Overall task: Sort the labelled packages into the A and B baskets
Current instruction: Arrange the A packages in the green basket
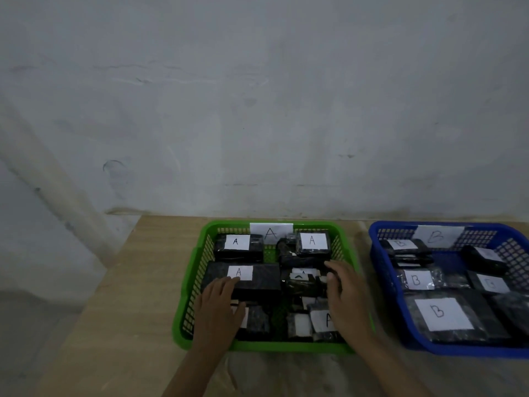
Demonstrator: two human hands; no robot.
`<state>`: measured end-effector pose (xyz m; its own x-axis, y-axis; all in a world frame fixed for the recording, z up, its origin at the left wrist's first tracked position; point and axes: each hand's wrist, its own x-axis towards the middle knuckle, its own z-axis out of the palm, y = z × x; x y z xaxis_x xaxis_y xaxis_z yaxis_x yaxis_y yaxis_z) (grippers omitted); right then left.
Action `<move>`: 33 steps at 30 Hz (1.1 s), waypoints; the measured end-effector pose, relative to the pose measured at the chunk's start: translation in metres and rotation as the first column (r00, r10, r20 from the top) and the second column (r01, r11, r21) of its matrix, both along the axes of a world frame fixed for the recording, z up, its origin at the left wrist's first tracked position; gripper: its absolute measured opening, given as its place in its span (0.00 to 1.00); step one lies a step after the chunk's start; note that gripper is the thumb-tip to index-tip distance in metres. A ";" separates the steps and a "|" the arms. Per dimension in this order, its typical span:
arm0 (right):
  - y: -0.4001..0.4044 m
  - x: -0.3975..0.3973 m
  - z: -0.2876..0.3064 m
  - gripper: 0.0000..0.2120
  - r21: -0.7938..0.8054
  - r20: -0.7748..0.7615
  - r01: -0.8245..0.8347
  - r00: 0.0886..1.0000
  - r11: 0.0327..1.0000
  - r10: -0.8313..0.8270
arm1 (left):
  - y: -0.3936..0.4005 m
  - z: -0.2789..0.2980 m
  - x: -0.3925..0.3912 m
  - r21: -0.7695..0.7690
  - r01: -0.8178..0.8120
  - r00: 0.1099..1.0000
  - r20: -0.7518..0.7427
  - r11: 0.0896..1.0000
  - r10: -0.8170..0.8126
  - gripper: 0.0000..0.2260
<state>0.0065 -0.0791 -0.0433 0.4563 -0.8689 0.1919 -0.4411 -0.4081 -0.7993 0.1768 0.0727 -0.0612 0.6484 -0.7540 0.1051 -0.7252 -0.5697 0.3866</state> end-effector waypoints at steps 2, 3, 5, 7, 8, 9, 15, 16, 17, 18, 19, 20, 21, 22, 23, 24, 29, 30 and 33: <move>0.000 -0.005 -0.004 0.12 0.029 0.037 0.028 0.999 0.999 -0.029 | 0.000 -0.002 -0.001 -0.038 0.014 1.000 -0.024 0.999 -0.015 0.19; 0.001 -0.008 -0.004 0.12 0.023 0.049 0.052 0.997 0.998 -0.053 | 0.000 -0.001 -0.002 -0.049 0.012 0.999 -0.052 0.999 -0.015 0.19; 0.001 -0.010 -0.005 0.13 -0.017 0.070 0.099 0.993 0.995 -0.098 | 0.001 -0.001 -0.003 -0.069 0.017 0.997 -0.080 0.997 -0.022 0.20; 0.002 -0.012 -0.002 0.13 -0.015 0.098 0.135 0.986 0.991 -0.133 | 0.001 0.000 -0.003 -0.067 0.029 0.997 -0.074 0.997 -0.034 0.20; 0.003 -0.013 -0.001 0.13 -0.006 0.108 0.148 0.983 0.989 -0.146 | 0.001 0.000 -0.002 -0.048 0.043 0.997 -0.058 0.998 -0.045 0.19; 0.004 -0.014 0.000 0.13 -0.002 0.116 0.151 0.982 0.988 -0.150 | 0.001 0.000 -0.002 -0.031 0.060 0.997 -0.037 0.998 -0.061 0.19; 0.006 -0.025 -0.005 0.13 -0.039 0.066 0.127 0.990 0.991 -0.124 | -0.011 0.007 -0.016 -0.023 0.130 0.992 0.002 0.991 -0.130 0.15; 0.007 -0.026 -0.006 0.13 -0.041 0.059 0.123 0.991 0.992 -0.121 | -0.015 0.009 -0.022 -0.040 0.149 0.989 -0.013 0.988 -0.150 0.15; 0.008 -0.027 -0.007 0.12 -0.042 0.055 0.119 0.992 0.992 -0.116 | -0.020 0.014 -0.030 -0.036 0.175 0.982 -0.060 0.984 -0.177 0.14; 0.008 -0.027 -0.007 0.12 -0.042 0.053 0.114 0.992 0.993 -0.111 | -0.026 0.017 -0.037 -0.010 0.205 0.973 -0.105 0.979 -0.204 0.14; 0.009 -0.028 -0.008 0.12 -0.041 0.048 0.109 0.993 0.993 -0.107 | -0.032 0.019 -0.044 0.028 0.242 0.963 -0.130 0.970 -0.236 0.15; 0.009 -0.029 -0.010 0.12 -0.043 0.039 0.107 0.994 0.993 -0.106 | -0.038 0.020 -0.051 0.072 0.278 0.952 -0.156 0.958 -0.264 0.16; 0.009 -0.030 -0.012 0.13 -0.048 0.024 0.108 0.994 0.993 -0.107 | -0.044 0.021 -0.057 0.107 0.306 0.941 -0.182 0.946 -0.284 0.16; 0.008 -0.031 -0.014 0.13 -0.046 0.002 0.111 0.994 0.993 -0.111 | -0.049 0.022 -0.063 0.135 0.327 0.933 -0.202 0.935 -0.297 0.17; 0.007 -0.031 -0.016 0.13 -0.037 -0.028 0.114 0.993 0.993 -0.115 | -0.053 0.021 -0.068 0.168 0.340 0.927 -0.228 0.925 -0.299 0.18; 0.007 -0.032 -0.018 0.14 -0.025 -0.061 0.112 0.992 0.993 -0.113 | -0.057 0.020 -0.072 0.198 0.346 0.922 -0.250 0.917 -0.294 0.19; 0.006 -0.033 -0.017 0.16 -0.024 -0.137 0.064 0.988 0.998 -0.067 | -0.071 0.014 -0.087 0.263 0.373 0.886 -0.384 0.890 -0.258 0.27; 0.006 -0.033 -0.017 0.16 -0.023 -0.138 0.061 0.988 0.998 -0.064 | -0.073 0.015 -0.087 0.258 0.377 0.870 -0.428 0.890 -0.245 0.29; 0.005 -0.036 -0.017 0.16 -0.020 -0.123 0.054 0.991 0.998 -0.056 | -0.078 0.016 -0.087 0.216 0.374 0.818 -0.534 0.902 -0.212 0.29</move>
